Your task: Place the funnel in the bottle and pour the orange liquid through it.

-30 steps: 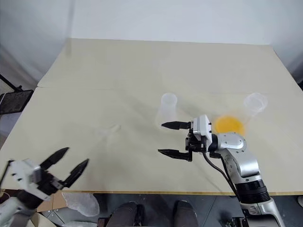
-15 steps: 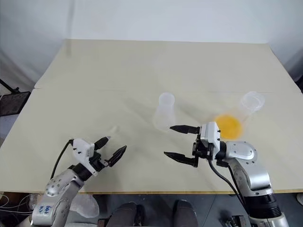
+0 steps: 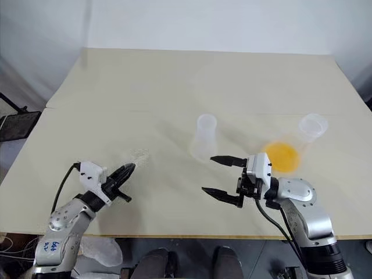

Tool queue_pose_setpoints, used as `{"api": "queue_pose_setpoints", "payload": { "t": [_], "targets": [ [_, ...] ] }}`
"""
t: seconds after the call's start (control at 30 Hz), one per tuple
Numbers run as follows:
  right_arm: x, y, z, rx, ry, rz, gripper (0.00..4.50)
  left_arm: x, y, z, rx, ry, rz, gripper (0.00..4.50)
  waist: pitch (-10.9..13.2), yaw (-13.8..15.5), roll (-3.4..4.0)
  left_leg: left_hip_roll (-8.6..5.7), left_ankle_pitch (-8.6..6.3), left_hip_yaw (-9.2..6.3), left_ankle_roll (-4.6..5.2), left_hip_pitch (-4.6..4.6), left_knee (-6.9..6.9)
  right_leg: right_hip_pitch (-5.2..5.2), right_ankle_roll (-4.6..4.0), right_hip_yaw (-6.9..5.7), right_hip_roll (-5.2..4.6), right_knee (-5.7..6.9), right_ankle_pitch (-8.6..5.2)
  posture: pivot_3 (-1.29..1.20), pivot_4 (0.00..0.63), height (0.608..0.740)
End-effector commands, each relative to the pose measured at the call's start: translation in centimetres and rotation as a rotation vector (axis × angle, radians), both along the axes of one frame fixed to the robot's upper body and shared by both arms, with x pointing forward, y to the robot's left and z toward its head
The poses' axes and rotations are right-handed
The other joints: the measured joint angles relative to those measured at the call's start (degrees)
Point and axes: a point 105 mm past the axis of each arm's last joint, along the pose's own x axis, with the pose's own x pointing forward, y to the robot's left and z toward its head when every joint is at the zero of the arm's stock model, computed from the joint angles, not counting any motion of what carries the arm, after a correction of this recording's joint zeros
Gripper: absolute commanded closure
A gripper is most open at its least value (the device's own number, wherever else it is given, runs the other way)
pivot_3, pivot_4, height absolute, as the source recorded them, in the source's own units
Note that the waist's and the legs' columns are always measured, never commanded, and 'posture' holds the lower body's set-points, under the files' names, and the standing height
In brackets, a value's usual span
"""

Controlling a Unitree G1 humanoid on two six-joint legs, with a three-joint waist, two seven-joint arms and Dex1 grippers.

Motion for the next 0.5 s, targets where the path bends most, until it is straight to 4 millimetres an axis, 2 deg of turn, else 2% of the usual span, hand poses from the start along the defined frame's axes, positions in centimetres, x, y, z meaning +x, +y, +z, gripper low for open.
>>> {"api": "queue_pose_setpoints", "payload": {
  "t": [0.03, 0.1, 0.2, 0.3, 0.37, 0.43, 0.5],
  "targets": [
    [-0.4, -0.1, 1.1, 0.020, -0.063, -0.008, 0.00, 0.1, 0.4, 0.7, -0.007, -0.033, -0.007, 4.42, 0.00, 0.18, 0.00, 0.00, 0.00, 0.00, 0.00, 0.00, 0.00, 0.00, 0.00, 0.00, 0.00, 0.00, 0.00, 0.00, 0.150, 0.740],
    [-0.3, -0.4, 1.0, 0.023, -0.068, -0.026, 0.00, 0.0, 0.6, 1.7, 0.015, -0.077, -0.038, 4.42, 0.00, 0.26, 0.00, 0.00, 0.00, 0.00, 0.00, -0.01, 0.00, 0.00, 0.00, -0.01, 0.00, -0.01, 0.00, 0.00, 0.150, 0.740],
    [-0.4, -1.5, 1.4, 0.069, -0.072, -0.105, 0.00, 0.0, 1.2, 4.9, 0.121, -0.187, -0.161, 4.42, 0.00, 0.35, 0.00, -0.01, 0.00, 0.01, 0.00, -0.02, 0.00, -0.02, 0.00, -0.03, 0.03, 0.00, 0.00, 0.00, 0.150, 0.740],
    [-0.3, -2.7, 2.0, 0.128, -0.063, -0.190, 0.00, 0.5, 0.3, 7.7, 0.271, -0.250, -0.325, 4.42, 0.01, 0.57, -0.01, -0.03, 0.00, 0.00, -0.01, -0.04, 0.00, -0.04, 0.00, -0.06, 0.06, 0.00, 0.00, 0.00, 0.150, 0.740],
    [-0.2, -3.8, 2.6, 0.174, -0.066, -0.269, 0.00, 1.0, -1.1, 9.3, 0.362, -0.268, -0.463, 4.42, 0.01, 0.88, -0.02, -0.04, 0.00, 0.00, -0.01, -0.06, 0.00, -0.05, 0.00, -0.08, 0.06, 0.00, 0.00, 0.00, 0.150, 0.740],
    [-0.5, -5.4, 2.9, 0.203, -0.101, -0.375, 0.00, 1.7, -3.6, 12.3, 0.443, -0.333, -0.646, 4.42, 0.01, 0.87, -0.01, -0.14, 0.01, 0.01, -0.02, -0.10, 0.04, -0.03, 0.00, -0.11, 0.03, -0.01, 0.00, 0.00, 0.150, 0.740],
    [-0.7, -6.5, 3.1, 0.221, -0.125, -0.448, 0.00, 2.1, -5.0, 14.2, 0.510, -0.376, -0.746, 4.42, 0.01, 1.05, -0.05, -0.27, 0.02, 0.15, -0.05, -0.20, 0.05, -0.04, 0.00, -0.32, 0.07, 0.05, 0.00, 0.00, 0.150, 0.740]
  ]
}}
